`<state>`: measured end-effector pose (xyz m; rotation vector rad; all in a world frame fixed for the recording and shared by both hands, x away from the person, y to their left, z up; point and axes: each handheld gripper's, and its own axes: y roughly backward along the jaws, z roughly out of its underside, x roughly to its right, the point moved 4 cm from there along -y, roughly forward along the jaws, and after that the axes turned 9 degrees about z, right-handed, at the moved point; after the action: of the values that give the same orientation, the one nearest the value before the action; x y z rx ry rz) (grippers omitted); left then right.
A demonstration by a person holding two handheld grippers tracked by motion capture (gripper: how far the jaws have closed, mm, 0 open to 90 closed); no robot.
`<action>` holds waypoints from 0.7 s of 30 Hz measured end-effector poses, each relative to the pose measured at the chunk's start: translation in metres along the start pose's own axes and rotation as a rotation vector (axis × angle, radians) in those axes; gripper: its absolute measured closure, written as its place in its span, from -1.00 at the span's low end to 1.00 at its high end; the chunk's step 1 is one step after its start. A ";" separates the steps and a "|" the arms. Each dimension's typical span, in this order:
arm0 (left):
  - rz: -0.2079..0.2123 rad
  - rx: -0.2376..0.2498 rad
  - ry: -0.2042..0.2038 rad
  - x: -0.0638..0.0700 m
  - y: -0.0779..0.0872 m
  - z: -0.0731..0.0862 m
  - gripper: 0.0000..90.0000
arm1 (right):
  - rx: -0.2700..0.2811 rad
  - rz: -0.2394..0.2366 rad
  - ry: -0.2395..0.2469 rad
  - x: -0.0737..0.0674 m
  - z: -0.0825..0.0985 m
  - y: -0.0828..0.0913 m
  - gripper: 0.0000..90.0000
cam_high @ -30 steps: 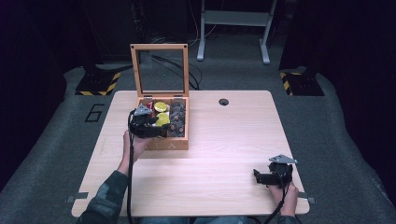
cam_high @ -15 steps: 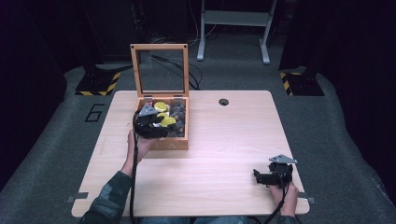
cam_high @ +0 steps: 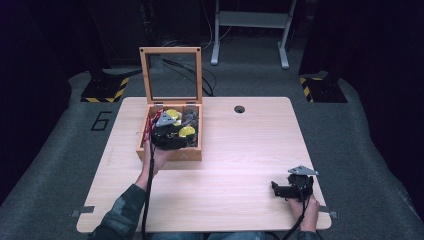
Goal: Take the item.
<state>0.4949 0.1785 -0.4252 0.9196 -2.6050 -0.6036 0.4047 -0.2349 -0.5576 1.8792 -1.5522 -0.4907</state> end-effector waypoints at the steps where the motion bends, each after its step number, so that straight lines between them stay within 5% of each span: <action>1: 0.000 0.000 0.000 0.000 0.000 0.000 -0.16 | 0.000 0.000 0.000 0.000 0.000 0.000 -0.98; 21: 0.024 -0.007 -0.019 0.014 -0.019 -0.002 -0.16 | -0.001 -0.001 -0.001 0.000 0.000 0.000 -0.97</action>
<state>0.4952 0.1557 -0.4306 0.8841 -2.6252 -0.6176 0.4046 -0.2348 -0.5575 1.8796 -1.5516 -0.4926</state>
